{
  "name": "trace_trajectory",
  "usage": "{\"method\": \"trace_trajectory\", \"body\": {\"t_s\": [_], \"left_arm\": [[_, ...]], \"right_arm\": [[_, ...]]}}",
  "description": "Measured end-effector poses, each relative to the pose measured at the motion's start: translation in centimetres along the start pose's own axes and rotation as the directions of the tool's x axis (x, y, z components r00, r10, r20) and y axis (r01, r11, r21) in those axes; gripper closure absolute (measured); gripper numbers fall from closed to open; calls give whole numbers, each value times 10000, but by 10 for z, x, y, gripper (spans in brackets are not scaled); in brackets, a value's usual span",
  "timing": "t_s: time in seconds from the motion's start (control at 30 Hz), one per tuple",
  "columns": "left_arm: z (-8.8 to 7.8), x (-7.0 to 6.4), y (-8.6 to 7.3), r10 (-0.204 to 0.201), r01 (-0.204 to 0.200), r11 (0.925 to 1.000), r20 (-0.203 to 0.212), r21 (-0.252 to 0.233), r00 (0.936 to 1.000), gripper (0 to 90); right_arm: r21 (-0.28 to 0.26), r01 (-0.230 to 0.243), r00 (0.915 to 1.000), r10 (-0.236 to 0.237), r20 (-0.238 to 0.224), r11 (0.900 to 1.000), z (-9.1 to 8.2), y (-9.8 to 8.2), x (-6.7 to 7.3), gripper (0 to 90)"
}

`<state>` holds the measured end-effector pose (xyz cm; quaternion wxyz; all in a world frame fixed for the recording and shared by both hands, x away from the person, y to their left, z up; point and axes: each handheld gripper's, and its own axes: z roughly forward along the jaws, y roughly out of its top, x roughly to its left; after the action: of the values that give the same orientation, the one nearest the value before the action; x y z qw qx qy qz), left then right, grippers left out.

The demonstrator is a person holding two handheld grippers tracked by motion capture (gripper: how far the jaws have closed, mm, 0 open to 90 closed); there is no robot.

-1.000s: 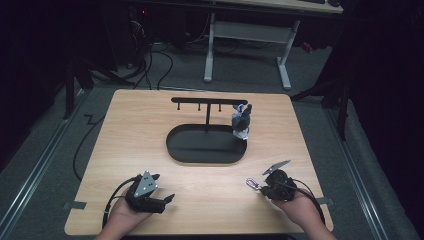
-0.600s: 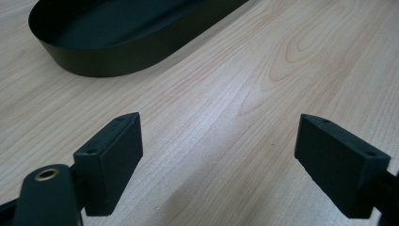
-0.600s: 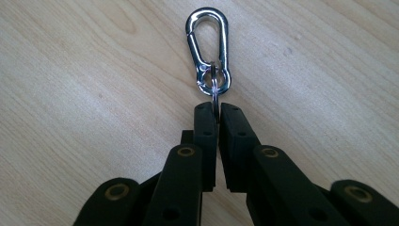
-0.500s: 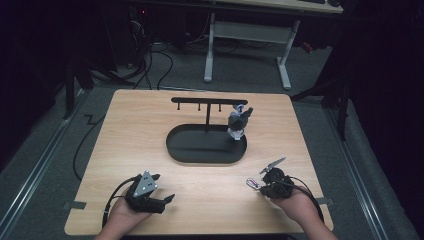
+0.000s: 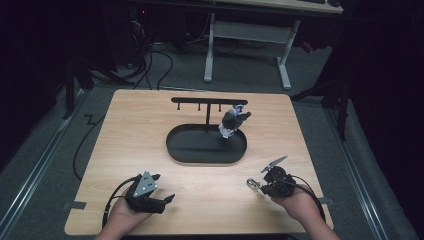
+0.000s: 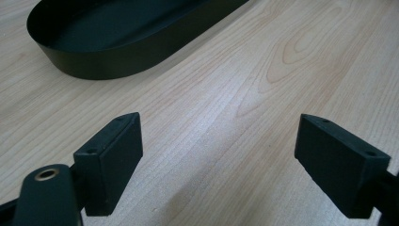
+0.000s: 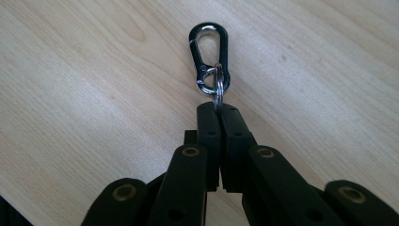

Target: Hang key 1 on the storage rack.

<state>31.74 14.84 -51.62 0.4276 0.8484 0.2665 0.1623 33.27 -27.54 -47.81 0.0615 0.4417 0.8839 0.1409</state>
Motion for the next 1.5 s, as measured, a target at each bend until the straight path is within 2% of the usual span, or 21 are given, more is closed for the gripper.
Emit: {"method": "trace_trajectory", "body": {"t_s": [0.13,0.27,0.3,0.63,0.9,1.03,1.1,1.13,1.3,1.5], "left_arm": [[0,0,0,16,-16,10000,0,-15,10000,163],[1,-1,0,54,-54,10000,19,20,10000,163],[1,-1,0,55,-55,10000,22,15,10000,164],[-1,-1,0,45,-44,10000,22,-68,10000,163],[-2,-2,1,28,-28,9998,-22,-221,10000,164],[-3,0,-1,-97,98,9996,5,-260,10000,163],[-5,0,-3,-159,159,9995,19,-278,9999,163],[-5,1,-3,-180,180,9994,1,-297,9998,163],[-6,2,-2,-239,238,9988,-22,-417,9997,163],[-4,2,-1,-193,195,9991,36,-381,9998,162]], "right_arm": [[-154,-65,9999,64,-89,9999,-9,3,0,892],[-227,-370,9988,362,-342,9991,-18,7,0,892],[-327,-185,9992,173,-365,9993,-21,9,-1,893],[-338,-156,9993,144,-338,9993,-40,20,2,893],[-312,-96,9998,90,-205,9995,-48,30,2,893],[-548,59,9996,-75,-279,9985,-53,38,3,893],[-536,-104,9994,87,-326,9985,-55,42,5,892],[-588,43,9996,-61,-289,9983,-56,44,5,893],[-658,208,9992,-231,-341,9976,-59,56,7,892],[-671,269,9989,-294,-357,9974,-61,66,10,892]]}}
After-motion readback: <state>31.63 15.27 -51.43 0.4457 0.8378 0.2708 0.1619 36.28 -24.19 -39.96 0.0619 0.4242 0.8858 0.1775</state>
